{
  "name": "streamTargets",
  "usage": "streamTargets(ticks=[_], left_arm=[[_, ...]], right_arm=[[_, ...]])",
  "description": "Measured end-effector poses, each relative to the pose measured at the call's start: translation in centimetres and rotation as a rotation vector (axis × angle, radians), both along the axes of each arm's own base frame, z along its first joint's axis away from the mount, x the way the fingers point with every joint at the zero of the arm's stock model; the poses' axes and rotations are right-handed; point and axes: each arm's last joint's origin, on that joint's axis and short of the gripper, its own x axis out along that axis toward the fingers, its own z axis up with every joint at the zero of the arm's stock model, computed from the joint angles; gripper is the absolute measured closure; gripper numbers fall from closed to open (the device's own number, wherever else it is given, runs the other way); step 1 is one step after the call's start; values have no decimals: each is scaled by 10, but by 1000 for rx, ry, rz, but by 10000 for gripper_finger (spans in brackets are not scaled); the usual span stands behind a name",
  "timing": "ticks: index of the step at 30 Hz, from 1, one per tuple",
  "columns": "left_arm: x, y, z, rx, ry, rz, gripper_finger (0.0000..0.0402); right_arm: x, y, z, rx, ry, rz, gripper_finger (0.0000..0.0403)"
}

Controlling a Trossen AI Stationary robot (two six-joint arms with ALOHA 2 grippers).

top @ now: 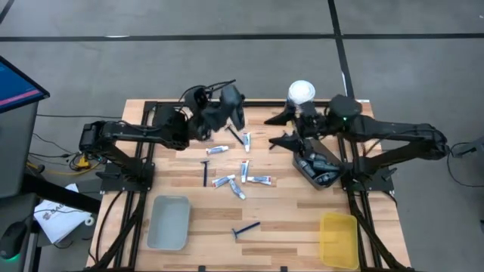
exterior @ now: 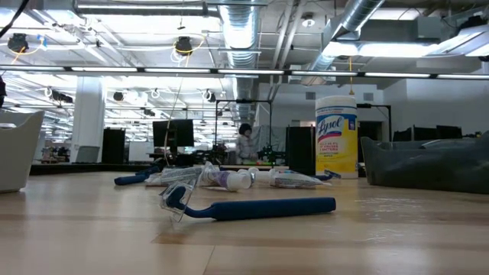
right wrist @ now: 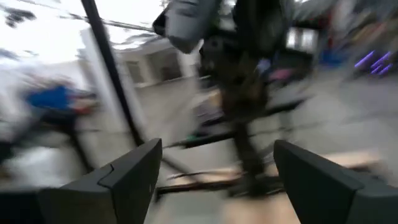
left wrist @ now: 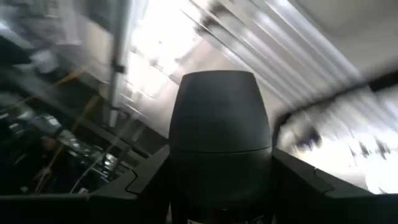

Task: Pick & Place Travel size toiletries
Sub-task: Put the gray deodorant into the black bin

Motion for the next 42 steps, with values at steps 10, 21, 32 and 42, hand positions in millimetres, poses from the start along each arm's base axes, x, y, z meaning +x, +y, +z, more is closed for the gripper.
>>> streamTargets(ticks=[10,21,32,42], left_arm=[[2,11,-6,-468,-50,10,194],[6,13,-11,-605,-34,-4,194],[7,12,-13,-627,-18,8,194],[8,10,-13,-666,-33,-39,194]], right_arm=[[11,21,4,-570,-113,-282,101],[42,14,5,-836,-94,-462,101],[59,8,36,-1018,-107,-568,101],[82,12,24,-1249,-71,-606,101]])
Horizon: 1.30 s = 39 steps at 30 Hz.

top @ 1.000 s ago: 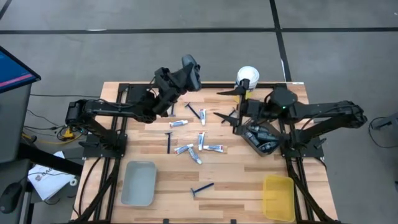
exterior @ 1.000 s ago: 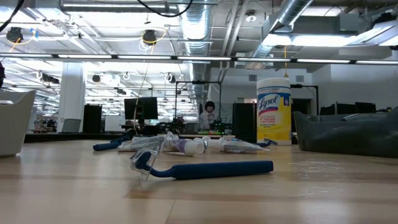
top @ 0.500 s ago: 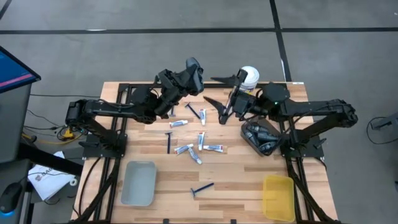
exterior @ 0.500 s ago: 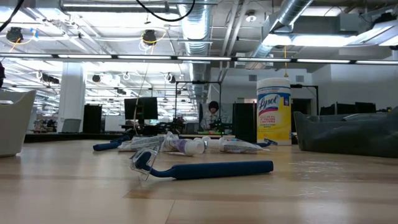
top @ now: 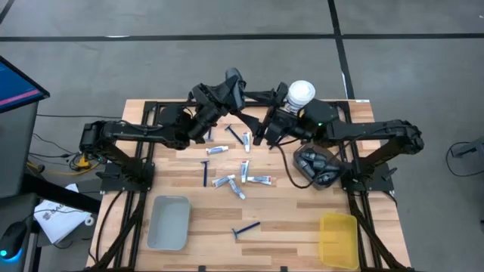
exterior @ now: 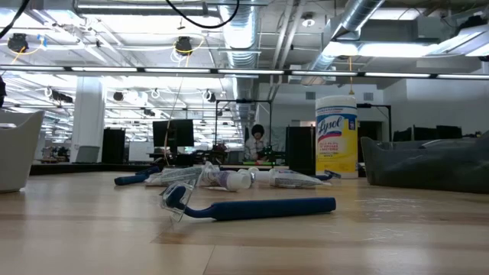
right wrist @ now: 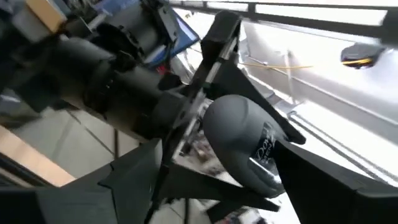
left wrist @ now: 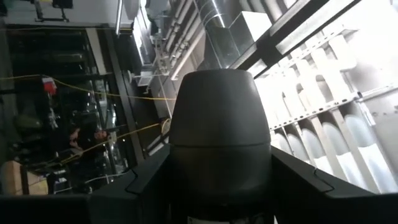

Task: Pick & Place Travel size toiletries
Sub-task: Put the gray deodorant into the black bin

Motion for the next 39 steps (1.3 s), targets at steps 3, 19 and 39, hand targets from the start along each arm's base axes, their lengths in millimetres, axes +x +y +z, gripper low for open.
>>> streamTargets(ticks=[3,19,39], left_arm=[[0,-1,0,-13,-23,-37,194],[1,-3,1,-23,-68,-166,194],[6,9,-4,46,15,-291,194]], right_arm=[[-3,1,5,-69,-15,-18,101],[-9,7,8,-507,119,-166,101],[-57,18,36,-223,31,7,101]])
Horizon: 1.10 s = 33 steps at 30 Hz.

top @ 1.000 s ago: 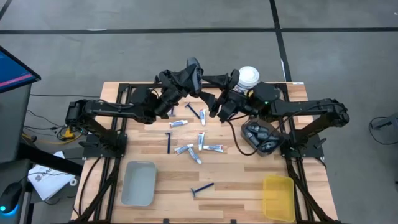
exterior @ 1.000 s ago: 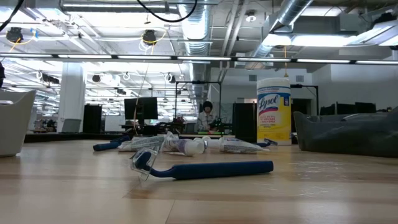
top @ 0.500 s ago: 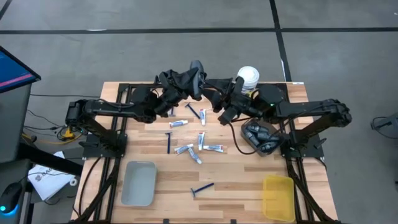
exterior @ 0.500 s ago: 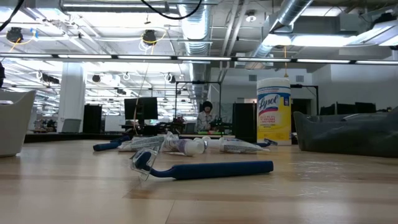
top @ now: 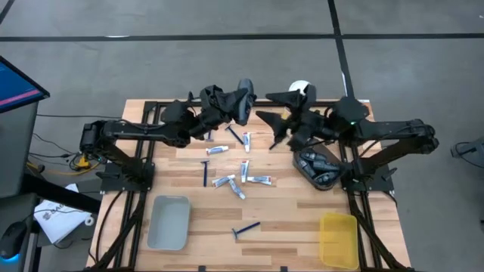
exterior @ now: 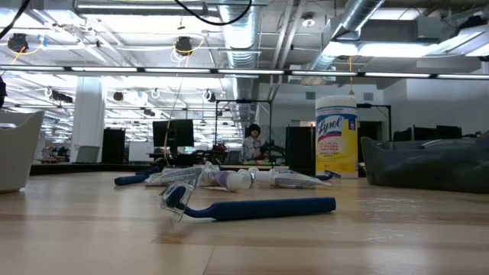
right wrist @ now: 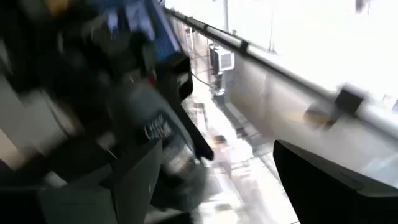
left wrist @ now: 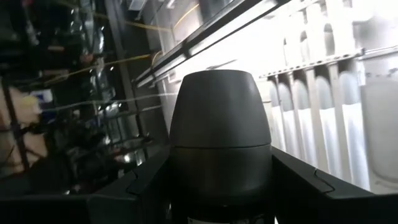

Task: Pick & Place Travel size toiletries
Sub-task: Put the gray deodorant into the black bin

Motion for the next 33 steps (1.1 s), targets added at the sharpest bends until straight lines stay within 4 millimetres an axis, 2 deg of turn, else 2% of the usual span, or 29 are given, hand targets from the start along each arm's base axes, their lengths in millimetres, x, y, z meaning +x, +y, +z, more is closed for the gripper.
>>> streamTargets(ticks=[4,7,12,17,20,25,33], left_arm=[[-1,7,0,47,19,55,194],[-1,12,0,92,26,52,194],[-1,17,-1,187,52,-50,194],[-1,21,-3,312,83,-215,194],[0,21,-8,363,131,-320,194],[5,17,-19,403,246,-483,194],[5,13,-25,531,289,-596,194]], right_arm=[[-14,-1,6,318,-61,104,101],[-23,-4,8,486,-77,146,101],[-40,-12,15,631,-37,172,101],[-50,-25,25,782,123,295,101],[-47,-31,29,831,195,343,101],[-31,-34,24,904,340,348,101],[-8,-33,18,997,477,396,101]])
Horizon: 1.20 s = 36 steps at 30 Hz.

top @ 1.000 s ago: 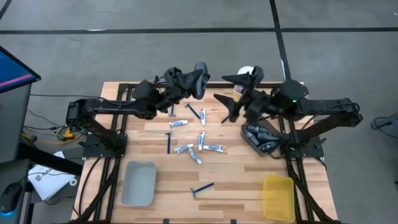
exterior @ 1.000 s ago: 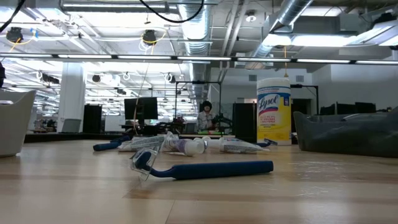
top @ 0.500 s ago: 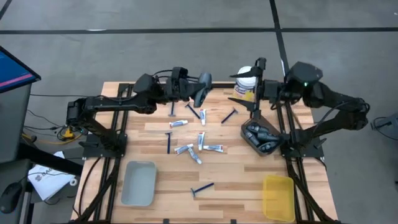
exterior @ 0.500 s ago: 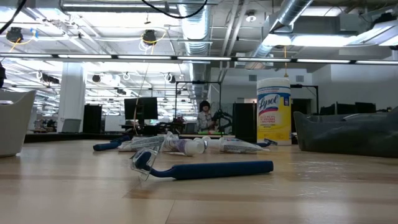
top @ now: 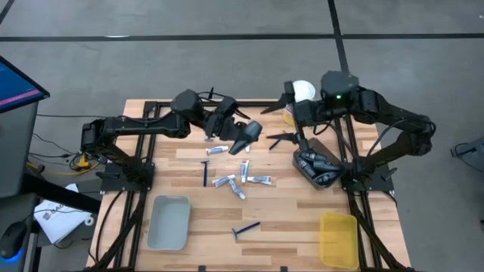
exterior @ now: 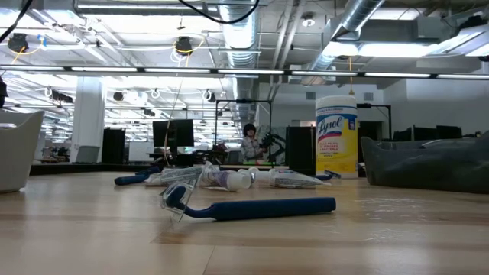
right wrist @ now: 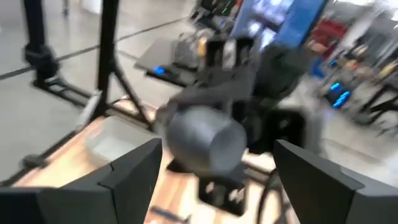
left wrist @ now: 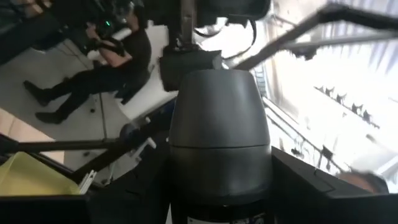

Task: Pick & Place Travel size toiletries
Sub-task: Put the gray deodorant into the black bin

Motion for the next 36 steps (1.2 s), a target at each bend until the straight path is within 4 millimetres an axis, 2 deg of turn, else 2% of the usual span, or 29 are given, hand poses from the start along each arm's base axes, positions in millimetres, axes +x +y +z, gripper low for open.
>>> streamTargets(ticks=[6,15,27,36], left_arm=[[1,-1,-7,40,57,-63,194],[2,-2,-11,90,72,-67,194],[2,-2,-12,97,76,-74,194],[2,-2,-13,96,88,-83,194]], right_arm=[[14,-5,-8,126,45,81,101],[32,-8,-21,242,114,152,101],[44,-7,-30,287,155,211,101],[44,-6,-27,307,130,262,101]])
